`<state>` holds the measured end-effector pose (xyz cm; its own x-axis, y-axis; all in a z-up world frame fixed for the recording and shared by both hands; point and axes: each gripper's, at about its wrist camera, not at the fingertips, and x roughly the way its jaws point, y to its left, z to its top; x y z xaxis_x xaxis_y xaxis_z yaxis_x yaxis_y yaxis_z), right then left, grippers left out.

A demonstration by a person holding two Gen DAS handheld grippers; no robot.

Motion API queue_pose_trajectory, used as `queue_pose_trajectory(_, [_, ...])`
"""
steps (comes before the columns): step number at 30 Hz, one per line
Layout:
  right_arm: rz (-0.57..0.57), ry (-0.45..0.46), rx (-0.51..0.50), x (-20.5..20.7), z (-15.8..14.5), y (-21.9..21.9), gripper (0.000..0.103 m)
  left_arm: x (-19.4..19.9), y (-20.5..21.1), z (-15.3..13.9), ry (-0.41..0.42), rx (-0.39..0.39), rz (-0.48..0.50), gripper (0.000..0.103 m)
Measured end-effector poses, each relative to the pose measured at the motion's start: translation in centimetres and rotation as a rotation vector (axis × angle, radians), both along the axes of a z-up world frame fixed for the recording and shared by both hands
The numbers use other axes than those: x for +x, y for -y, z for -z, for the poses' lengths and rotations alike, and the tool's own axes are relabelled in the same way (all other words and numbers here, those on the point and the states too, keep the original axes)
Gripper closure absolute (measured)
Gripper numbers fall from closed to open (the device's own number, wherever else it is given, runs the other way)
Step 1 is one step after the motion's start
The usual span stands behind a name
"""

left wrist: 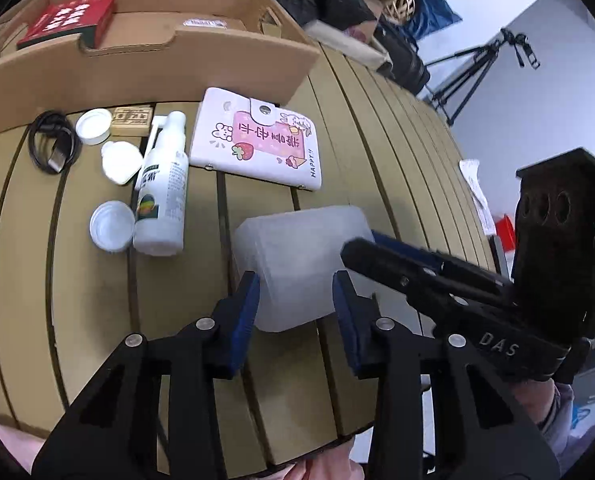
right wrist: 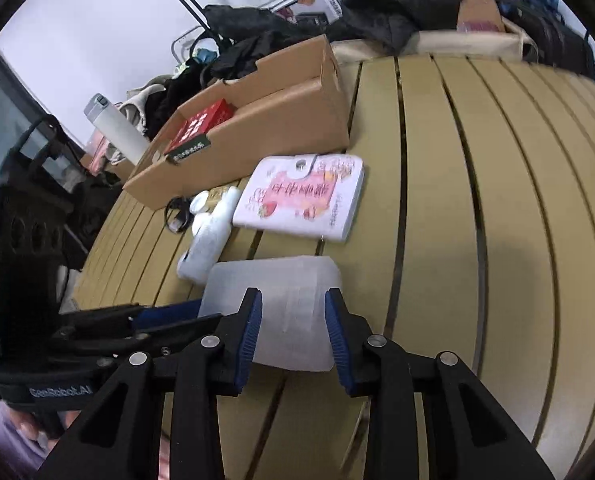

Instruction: Organize objects

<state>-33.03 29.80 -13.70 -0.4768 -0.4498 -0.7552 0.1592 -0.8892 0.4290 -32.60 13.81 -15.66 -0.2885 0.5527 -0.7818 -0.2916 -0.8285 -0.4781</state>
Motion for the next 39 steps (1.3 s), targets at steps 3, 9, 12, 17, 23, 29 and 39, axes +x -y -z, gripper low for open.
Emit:
queue_pose_trajectory(3, [-0.002, 0.012, -0.023, 0.6, 0.2, -0.2, 0.067, 0.0, 0.0, -0.1, -0.003, -0.005, -0.004, 0.067])
queue_pose_trajectory(9, [-0.002, -0.013, -0.026, 1.3, -1.5, 0.0, 0.073, 0.8, 0.9, -1.9, -0.044, 0.028, -0.030, 0.067])
queue_pose_trajectory(12, [0.003, -0.056, -0.074, 1.0, -4.0, -0.2, 0.075, -0.4, 2.4, -4.6, -0.070, 0.100, -0.047, 0.067])
queue_pose_trajectory(17, [-0.050, -0.198, -0.005, -3.7, -10.2, 2.1, 0.075, -6.3, 3.6, -10.9, -0.210, 0.060, -0.061, 0.067])
queue_pose_trajectory(23, [-0.079, -0.276, 0.025, -14.3, -13.6, 6.2, 0.075, -17.7, 6.2, -12.7, -0.257, 0.030, -0.139, 0.067])
queue_pose_trajectory(29, [-0.094, -0.136, 0.013, -25.7, -7.5, 10.0, 0.075, -25.7, 9.5, -6.0, -0.196, -0.145, -0.169, 0.065])
queue_pose_trajectory(39, [-0.041, -0.030, 0.174, -29.9, -1.6, 11.6, 0.028, -26.9, 12.4, -1.5, -0.160, -0.185, -0.232, 0.034])
